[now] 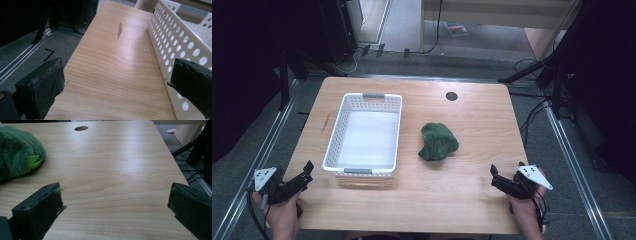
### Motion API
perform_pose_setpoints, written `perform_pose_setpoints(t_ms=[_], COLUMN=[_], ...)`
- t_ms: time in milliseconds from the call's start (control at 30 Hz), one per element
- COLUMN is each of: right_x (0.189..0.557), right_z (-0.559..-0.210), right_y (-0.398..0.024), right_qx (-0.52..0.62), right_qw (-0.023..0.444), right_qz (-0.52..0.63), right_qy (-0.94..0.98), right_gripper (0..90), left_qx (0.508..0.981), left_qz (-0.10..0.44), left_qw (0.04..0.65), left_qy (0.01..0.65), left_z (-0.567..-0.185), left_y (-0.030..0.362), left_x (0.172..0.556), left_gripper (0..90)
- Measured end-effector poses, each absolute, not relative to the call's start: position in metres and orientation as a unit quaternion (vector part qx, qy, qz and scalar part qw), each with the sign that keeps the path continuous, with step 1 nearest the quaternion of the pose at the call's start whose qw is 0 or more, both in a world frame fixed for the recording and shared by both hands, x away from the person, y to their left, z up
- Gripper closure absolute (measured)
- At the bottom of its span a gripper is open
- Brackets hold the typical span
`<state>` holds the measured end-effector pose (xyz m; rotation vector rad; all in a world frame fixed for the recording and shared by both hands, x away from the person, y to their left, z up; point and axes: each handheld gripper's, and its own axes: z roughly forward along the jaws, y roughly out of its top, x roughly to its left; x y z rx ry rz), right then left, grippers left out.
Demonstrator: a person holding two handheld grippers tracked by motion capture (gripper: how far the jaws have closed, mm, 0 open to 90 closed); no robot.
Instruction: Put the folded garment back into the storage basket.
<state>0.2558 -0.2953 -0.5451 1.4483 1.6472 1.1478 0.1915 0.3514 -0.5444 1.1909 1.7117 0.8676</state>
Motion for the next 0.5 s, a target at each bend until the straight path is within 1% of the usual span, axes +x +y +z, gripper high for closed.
perform_pose_setpoints(t_ms=[33,133,267,300,333,433,467,500], right_x=[0.256,0.255,0.255,0.255,0.255,0.256,0.256,0.256], right_z=[-0.545,-0.545,-0.545,-0.545,-0.545,-0.545,-0.545,-0.545], right_y=[-0.295,-0.295,-0.295,-0.295,-0.295,-0.295,-0.295,-0.294], right_qx=[0.553,0.555,0.553,0.552,0.552,0.553,0.553,0.553], right_qw=[0.327,0.325,0.324,0.325,0.325,0.323,0.324,0.323], right_qz=[0.438,0.438,0.437,0.436,0.436,0.434,0.434,0.433], right_qy=[0.629,0.628,0.631,0.632,0.632,0.633,0.633,0.634], right_gripper=[0.0,0.0,0.0,0.0,0.0,0.0,0.0,0.0], left_qx=[0.477,0.457,0.472,0.488,0.488,0.507,0.507,0.52], left_qz=[0.347,0.336,0.341,0.344,0.344,0.343,0.343,0.332], left_qw=[0.427,0.439,0.432,0.426,0.426,0.436,0.436,0.447], left_qy=[0.685,0.697,0.688,0.679,0.679,0.659,0.659,0.648], left_z=[-0.544,-0.528,-0.513,-0.504,-0.504,-0.484,-0.484,-0.474], left_y=[0.351,0.35,0.339,0.33,0.33,0.309,0.309,0.299], left_x=[0.191,0.189,0.19,0.191,0.191,0.195,0.195,0.196], left_gripper=[0.2,0.2,0.2,0.2,0.2,0.2,0.2,0.2])
